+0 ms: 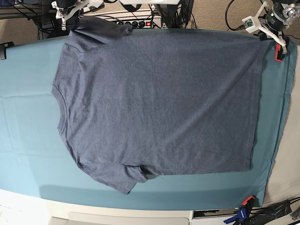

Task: Fold the T-shirt properly
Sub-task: 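Keep pulling the held shirt edge toward the arm bases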

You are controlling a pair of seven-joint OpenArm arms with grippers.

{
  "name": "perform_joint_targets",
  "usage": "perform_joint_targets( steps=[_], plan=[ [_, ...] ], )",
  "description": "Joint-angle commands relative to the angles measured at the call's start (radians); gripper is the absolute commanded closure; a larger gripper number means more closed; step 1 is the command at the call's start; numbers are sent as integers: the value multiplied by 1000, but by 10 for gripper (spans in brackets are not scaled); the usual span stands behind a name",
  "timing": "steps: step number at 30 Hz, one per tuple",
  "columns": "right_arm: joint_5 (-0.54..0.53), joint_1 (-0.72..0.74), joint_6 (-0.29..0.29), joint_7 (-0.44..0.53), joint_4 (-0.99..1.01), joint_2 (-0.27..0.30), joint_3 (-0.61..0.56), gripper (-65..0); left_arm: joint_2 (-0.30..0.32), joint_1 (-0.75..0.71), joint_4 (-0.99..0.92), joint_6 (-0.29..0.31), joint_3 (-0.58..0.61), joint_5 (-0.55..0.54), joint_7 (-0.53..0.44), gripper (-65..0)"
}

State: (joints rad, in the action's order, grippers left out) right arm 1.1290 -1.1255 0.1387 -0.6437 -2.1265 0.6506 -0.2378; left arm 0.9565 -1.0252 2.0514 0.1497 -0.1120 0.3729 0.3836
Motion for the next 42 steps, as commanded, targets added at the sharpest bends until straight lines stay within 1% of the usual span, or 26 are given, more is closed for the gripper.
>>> perform_joint_targets(
  steps=[1, 4, 7, 12, 20, 29, 30, 32, 33, 38, 42],
  plan=[
    [17, -23, -9, -24, -15, 8, -6, 0, 16, -11, 12, -11, -9, 8, 11, 0],
    [40, -29, -11, -44, -15, 8, -45, 0, 16, -11, 12, -11, -9, 8, 11, 0],
    [58, -30, -32, -61, -15, 8, -89, 0, 16, -11, 12, -11, -9, 8, 11, 0],
    [69, -31, -35, -92, -15, 6, -129, 0, 16, -11, 12, -11, -9, 8, 14, 0],
    [100, -72, -47, -108, -15, -4, -130, 0, 16, -11, 12, -11, -9, 8, 20, 0],
    [106, -70, -47, -100, -15, -11, -129, 0, 16, -7, 12, -11, -9, 8, 19, 0],
    [111, -68, -48, -97, -15, -11, -129, 0, 16, -4, 12, -22, -9, 8, 19, 0],
    [122, -61, -51, -93, -15, -10, -129, 0, 16, 7, 12, -59, -9, 8, 20, 0],
    [122, -54, -53, -93, -15, -10, -129, 0, 16, 15, 12, -64, -9, 8, 24, 0],
    [122, 2, -68, -89, -15, -10, -129, 0, 17, 76, 12, -63, -9, 8, 27, 0],
    [122, 60, -68, -85, -15, -10, -129, 0, 17, 111, 12, -63, -9, 7, 28, 0]
  ],
)
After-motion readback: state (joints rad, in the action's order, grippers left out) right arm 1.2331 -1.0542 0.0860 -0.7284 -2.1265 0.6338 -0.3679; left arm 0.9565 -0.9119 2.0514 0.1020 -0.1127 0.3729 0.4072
